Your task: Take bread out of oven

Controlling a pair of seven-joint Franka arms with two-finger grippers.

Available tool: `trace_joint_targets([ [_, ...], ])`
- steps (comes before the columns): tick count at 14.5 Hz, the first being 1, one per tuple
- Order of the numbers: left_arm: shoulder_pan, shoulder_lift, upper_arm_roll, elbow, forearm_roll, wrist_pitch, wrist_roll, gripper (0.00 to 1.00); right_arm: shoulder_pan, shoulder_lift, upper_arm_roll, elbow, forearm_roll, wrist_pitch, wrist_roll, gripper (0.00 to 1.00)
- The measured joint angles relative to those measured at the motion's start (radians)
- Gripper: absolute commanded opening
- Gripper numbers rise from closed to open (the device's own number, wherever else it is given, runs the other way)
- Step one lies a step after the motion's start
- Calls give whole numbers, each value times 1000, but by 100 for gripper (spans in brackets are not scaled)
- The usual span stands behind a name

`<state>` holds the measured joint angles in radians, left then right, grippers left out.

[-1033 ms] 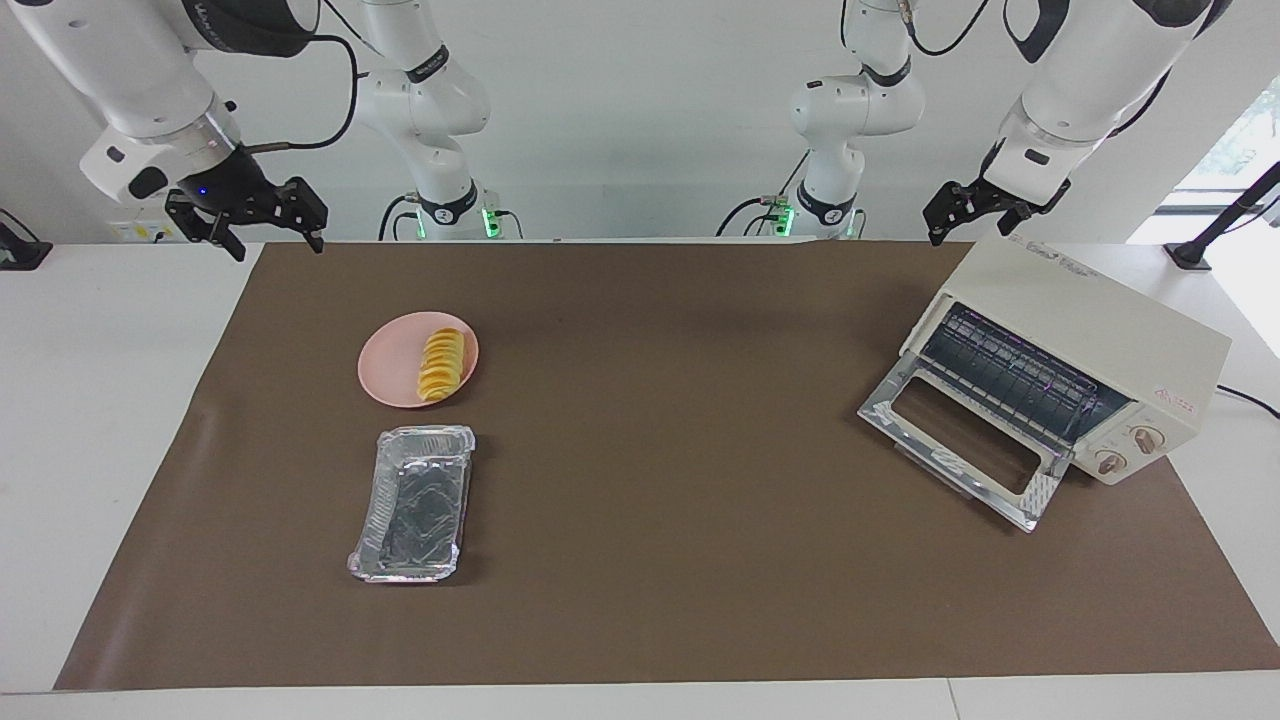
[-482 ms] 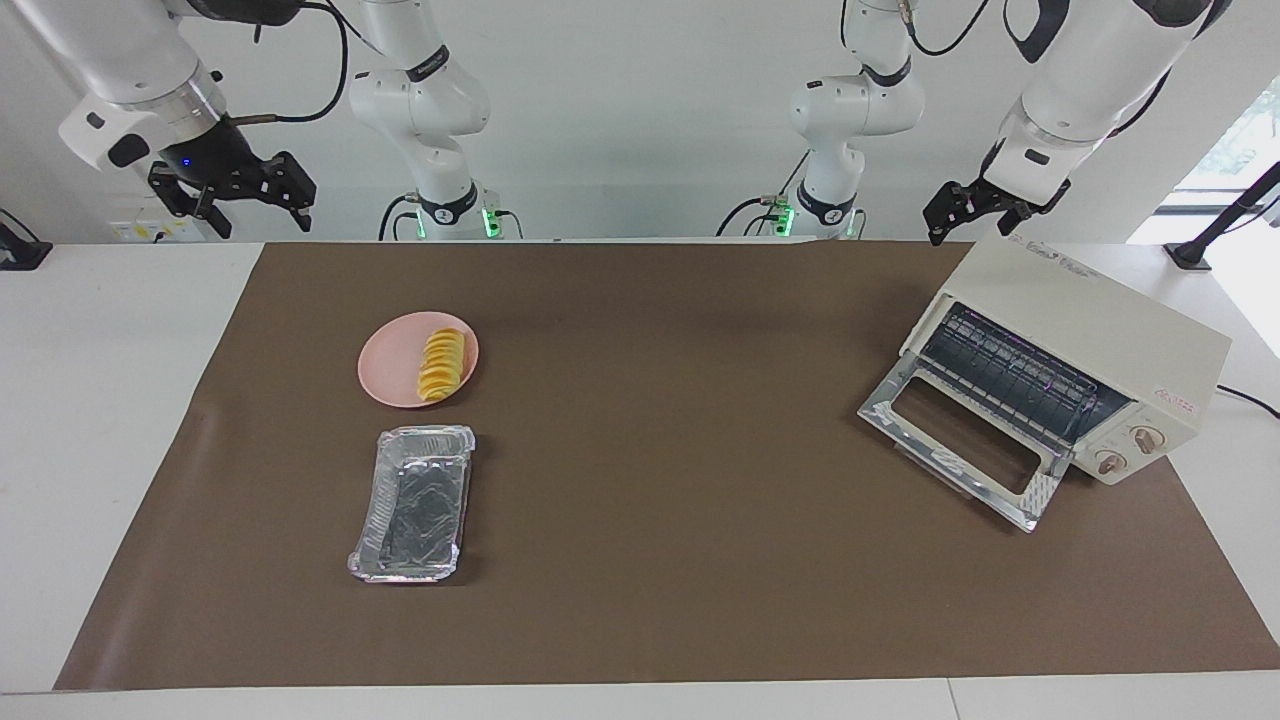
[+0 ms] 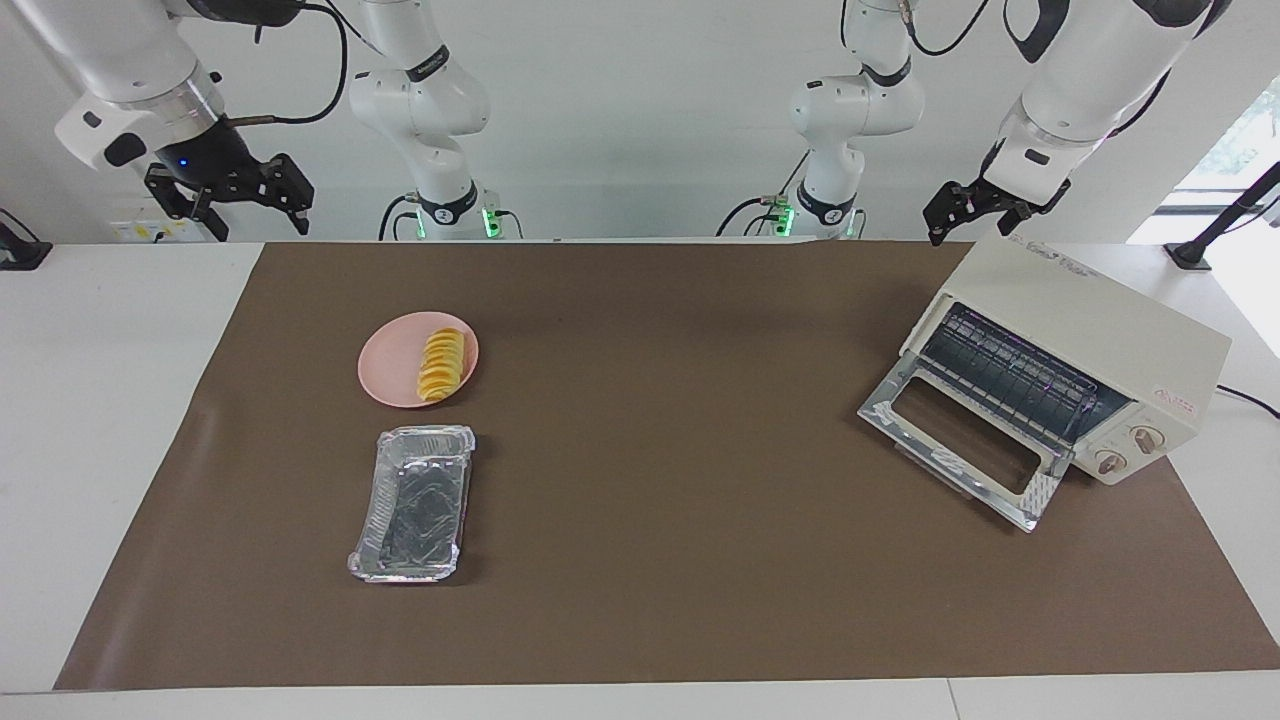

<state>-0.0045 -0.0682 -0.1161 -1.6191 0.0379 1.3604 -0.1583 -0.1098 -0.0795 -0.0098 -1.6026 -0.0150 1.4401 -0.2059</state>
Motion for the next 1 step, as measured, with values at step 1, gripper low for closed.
trace_joint_targets([
  [1,0,0,0,0,0,0,0,100,0,1,0,-1,0,2,0,100],
])
